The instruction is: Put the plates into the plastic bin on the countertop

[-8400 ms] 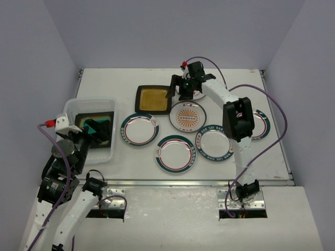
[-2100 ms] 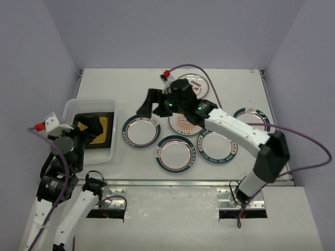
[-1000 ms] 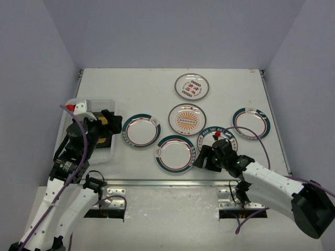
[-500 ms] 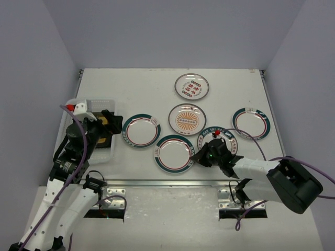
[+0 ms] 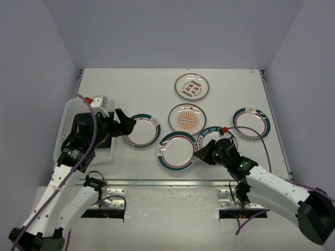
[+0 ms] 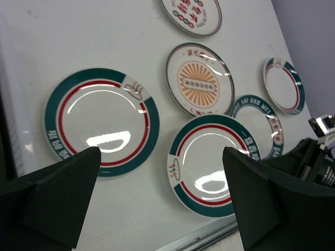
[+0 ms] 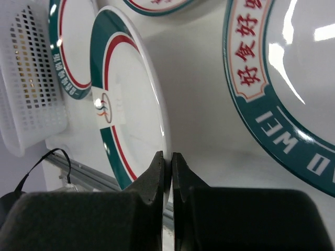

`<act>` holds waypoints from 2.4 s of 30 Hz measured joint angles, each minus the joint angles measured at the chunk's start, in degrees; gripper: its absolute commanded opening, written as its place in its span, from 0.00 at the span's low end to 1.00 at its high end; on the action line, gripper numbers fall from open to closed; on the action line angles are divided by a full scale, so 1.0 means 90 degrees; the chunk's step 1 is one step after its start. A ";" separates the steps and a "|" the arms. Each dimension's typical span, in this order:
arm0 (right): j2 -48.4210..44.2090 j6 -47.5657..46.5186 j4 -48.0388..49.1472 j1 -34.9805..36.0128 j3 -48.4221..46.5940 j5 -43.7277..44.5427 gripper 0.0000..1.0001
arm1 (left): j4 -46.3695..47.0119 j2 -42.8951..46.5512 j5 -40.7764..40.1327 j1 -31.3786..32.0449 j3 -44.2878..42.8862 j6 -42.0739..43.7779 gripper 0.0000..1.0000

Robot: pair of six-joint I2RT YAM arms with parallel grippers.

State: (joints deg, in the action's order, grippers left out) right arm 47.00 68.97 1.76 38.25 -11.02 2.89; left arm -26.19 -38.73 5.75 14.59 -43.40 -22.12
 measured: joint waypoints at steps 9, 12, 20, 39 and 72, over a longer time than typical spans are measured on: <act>0.0251 -0.0651 0.0080 -0.0387 -0.1217 -0.0745 0.00 | 0.0300 -0.0757 0.1292 0.0000 0.0022 -0.0346 1.00; 0.0373 -0.0734 0.0225 -0.0470 -0.1472 -0.1045 0.00 | 0.0371 -0.0789 0.1405 0.0000 0.0022 -0.0408 1.00; 0.0802 -0.0695 0.0885 -0.0584 -0.1883 -0.1968 0.00 | 0.0583 -0.0994 0.2065 0.0000 0.0167 -0.0558 0.93; 0.1724 -0.0389 0.1698 -0.0768 -0.2138 -0.2739 0.29 | 0.1050 -0.1219 0.2284 -0.0085 0.0134 -0.0848 0.00; 0.3262 -0.1261 0.2058 -0.1069 -0.1596 -0.3515 0.99 | -0.0667 -0.2216 -0.2094 -0.4210 -0.0713 -0.2221 0.00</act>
State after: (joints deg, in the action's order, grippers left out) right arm 76.36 57.62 20.28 28.62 -25.39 -28.75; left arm -32.19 -58.67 -13.10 -23.30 -49.82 -42.10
